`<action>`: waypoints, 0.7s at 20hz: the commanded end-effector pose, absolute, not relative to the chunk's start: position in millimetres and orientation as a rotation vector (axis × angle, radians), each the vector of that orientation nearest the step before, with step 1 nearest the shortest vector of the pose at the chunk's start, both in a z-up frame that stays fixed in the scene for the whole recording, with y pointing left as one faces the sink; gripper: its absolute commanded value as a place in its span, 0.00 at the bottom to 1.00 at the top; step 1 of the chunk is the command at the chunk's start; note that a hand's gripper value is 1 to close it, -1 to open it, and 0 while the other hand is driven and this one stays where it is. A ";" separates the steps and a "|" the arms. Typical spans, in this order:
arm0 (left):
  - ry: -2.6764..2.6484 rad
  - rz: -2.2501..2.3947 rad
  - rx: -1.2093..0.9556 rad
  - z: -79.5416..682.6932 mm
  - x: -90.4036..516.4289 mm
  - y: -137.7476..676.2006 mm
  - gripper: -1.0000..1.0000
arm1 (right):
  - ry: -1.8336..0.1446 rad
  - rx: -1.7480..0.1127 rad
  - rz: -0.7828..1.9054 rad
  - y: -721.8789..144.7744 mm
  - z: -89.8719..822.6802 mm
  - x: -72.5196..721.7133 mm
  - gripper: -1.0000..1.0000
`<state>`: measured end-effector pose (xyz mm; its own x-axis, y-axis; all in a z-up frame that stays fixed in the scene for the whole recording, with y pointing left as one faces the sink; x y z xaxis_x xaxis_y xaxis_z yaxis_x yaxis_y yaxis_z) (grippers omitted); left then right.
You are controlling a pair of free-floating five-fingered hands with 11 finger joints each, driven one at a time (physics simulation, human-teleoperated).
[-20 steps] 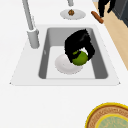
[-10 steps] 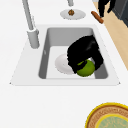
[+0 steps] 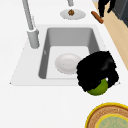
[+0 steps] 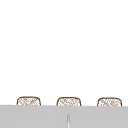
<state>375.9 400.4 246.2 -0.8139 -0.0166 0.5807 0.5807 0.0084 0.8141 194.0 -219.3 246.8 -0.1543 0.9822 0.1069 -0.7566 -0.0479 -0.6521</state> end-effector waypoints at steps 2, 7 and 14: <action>-1.865 -1.835 -0.572 244.8 358.3 436.7 1.00 | -0.685 -0.434 1.605 -219.3 246.8 194.0 0.50; -1.873 -1.828 -0.550 227.6 337.5 471.4 1.00 | -0.685 -0.434 1.605 -219.3 246.8 194.0 0.50; -1.911 -1.788 -0.545 184.1 295.7 507.3 1.00 | -0.685 -0.434 1.605 -219.3 246.8 194.0 0.50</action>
<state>312.3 493.9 200.6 -0.8147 -0.0143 0.5797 0.5795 0.0125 0.8149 194.0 -219.3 246.8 -0.1543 0.9822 0.1069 -0.7566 -0.0479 -0.6521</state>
